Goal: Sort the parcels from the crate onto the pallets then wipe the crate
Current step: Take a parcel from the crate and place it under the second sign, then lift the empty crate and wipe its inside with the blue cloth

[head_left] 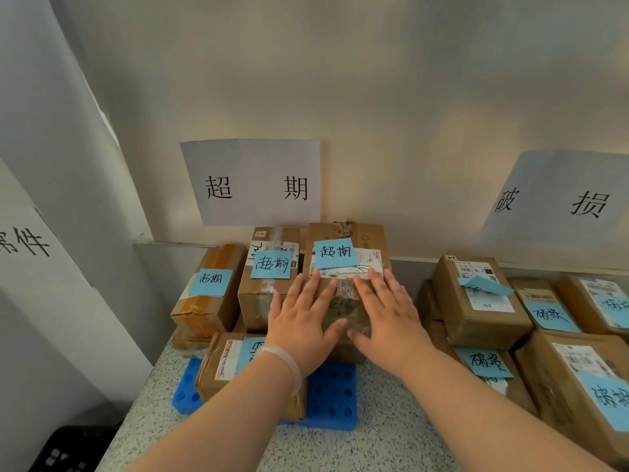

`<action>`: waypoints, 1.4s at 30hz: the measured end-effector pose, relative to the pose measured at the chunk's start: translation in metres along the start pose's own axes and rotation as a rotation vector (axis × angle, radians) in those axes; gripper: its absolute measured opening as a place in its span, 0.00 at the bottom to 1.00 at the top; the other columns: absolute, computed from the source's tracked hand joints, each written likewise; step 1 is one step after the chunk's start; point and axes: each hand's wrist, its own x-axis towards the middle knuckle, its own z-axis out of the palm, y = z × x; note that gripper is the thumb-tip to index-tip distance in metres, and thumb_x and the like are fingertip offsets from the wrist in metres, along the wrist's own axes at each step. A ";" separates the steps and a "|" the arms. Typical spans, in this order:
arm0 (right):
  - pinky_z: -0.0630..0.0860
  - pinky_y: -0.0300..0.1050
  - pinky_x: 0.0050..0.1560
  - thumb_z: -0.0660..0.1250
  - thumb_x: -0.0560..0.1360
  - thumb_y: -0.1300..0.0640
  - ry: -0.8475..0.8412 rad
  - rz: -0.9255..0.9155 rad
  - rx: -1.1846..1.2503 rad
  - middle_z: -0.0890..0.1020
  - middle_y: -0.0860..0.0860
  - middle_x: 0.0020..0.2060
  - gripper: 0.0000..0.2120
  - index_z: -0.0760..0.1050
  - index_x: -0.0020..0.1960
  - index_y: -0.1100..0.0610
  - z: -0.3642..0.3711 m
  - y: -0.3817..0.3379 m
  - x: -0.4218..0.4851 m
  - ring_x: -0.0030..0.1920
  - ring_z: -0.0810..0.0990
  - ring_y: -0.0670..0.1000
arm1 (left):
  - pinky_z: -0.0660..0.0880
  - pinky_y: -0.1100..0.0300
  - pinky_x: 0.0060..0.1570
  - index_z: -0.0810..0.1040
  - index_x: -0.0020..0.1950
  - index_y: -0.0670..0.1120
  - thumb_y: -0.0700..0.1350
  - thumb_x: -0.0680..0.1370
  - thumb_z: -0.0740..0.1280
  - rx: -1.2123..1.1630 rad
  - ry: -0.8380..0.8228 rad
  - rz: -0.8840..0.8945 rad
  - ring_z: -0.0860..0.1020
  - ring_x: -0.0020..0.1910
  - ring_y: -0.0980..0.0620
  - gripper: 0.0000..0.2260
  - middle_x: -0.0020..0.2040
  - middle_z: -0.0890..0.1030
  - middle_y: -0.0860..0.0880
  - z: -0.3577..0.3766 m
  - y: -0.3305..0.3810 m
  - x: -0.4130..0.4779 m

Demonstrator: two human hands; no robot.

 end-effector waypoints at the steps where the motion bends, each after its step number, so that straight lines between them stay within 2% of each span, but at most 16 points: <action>1: 0.31 0.50 0.70 0.61 0.78 0.38 -0.010 0.002 0.000 0.36 0.49 0.79 0.42 0.37 0.80 0.45 -0.001 0.000 0.003 0.77 0.30 0.53 | 0.38 0.41 0.77 0.41 0.79 0.62 0.67 0.80 0.47 0.009 -0.007 -0.004 0.35 0.78 0.53 0.30 0.81 0.39 0.57 -0.001 0.000 0.002; 8: 0.33 0.54 0.74 0.63 0.75 0.34 -0.004 -0.026 -0.007 0.37 0.49 0.79 0.46 0.38 0.80 0.45 -0.007 0.001 0.008 0.78 0.33 0.53 | 0.38 0.40 0.76 0.40 0.79 0.63 0.70 0.78 0.49 0.080 -0.027 -0.031 0.37 0.79 0.50 0.33 0.81 0.40 0.55 -0.008 0.000 0.005; 12: 0.34 0.54 0.76 0.64 0.73 0.32 0.038 -0.055 0.011 0.36 0.48 0.79 0.48 0.37 0.79 0.44 -0.008 0.000 -0.018 0.78 0.33 0.50 | 0.38 0.41 0.77 0.36 0.78 0.63 0.71 0.77 0.52 0.073 0.012 -0.038 0.35 0.79 0.50 0.37 0.80 0.35 0.54 -0.009 0.003 -0.016; 19: 0.35 0.53 0.76 0.65 0.72 0.31 0.042 0.061 0.002 0.36 0.45 0.79 0.48 0.37 0.79 0.40 -0.005 -0.003 -0.094 0.78 0.33 0.49 | 0.39 0.41 0.77 0.35 0.78 0.63 0.71 0.76 0.55 0.084 0.032 0.074 0.36 0.79 0.50 0.39 0.79 0.33 0.55 -0.014 0.018 -0.066; 24: 0.34 0.52 0.76 0.64 0.72 0.31 0.117 0.222 0.036 0.35 0.43 0.78 0.48 0.36 0.78 0.39 -0.001 -0.022 -0.162 0.77 0.31 0.46 | 0.40 0.42 0.77 0.34 0.78 0.63 0.70 0.77 0.55 0.098 0.017 0.273 0.37 0.79 0.50 0.39 0.80 0.34 0.54 -0.012 0.033 -0.100; 26: 0.34 0.51 0.75 0.64 0.72 0.31 0.109 0.285 0.056 0.33 0.41 0.77 0.47 0.34 0.78 0.38 0.004 -0.034 -0.194 0.75 0.29 0.45 | 0.40 0.42 0.77 0.35 0.78 0.62 0.70 0.77 0.56 0.083 -0.014 0.345 0.38 0.79 0.49 0.39 0.80 0.35 0.54 -0.006 0.037 -0.117; 31: 0.34 0.53 0.76 0.62 0.74 0.31 0.036 0.508 0.046 0.28 0.41 0.73 0.47 0.32 0.77 0.40 0.024 -0.056 -0.281 0.77 0.29 0.49 | 0.40 0.42 0.76 0.34 0.78 0.64 0.71 0.76 0.56 0.034 -0.089 0.498 0.40 0.80 0.47 0.39 0.80 0.35 0.52 0.024 0.057 -0.164; 35: 0.34 0.54 0.77 0.62 0.73 0.31 0.016 0.725 0.026 0.32 0.47 0.78 0.47 0.33 0.78 0.40 0.022 -0.058 -0.355 0.77 0.31 0.50 | 0.41 0.42 0.76 0.34 0.78 0.62 0.71 0.76 0.55 0.021 -0.159 0.682 0.40 0.80 0.46 0.39 0.80 0.35 0.51 0.043 0.100 -0.205; 42: 0.33 0.55 0.76 0.62 0.72 0.29 0.092 1.005 0.011 0.35 0.47 0.79 0.48 0.36 0.79 0.41 0.011 -0.060 -0.471 0.78 0.32 0.50 | 0.41 0.42 0.77 0.35 0.78 0.62 0.69 0.77 0.56 -0.023 -0.228 0.963 0.40 0.80 0.46 0.39 0.81 0.37 0.51 0.053 0.182 -0.272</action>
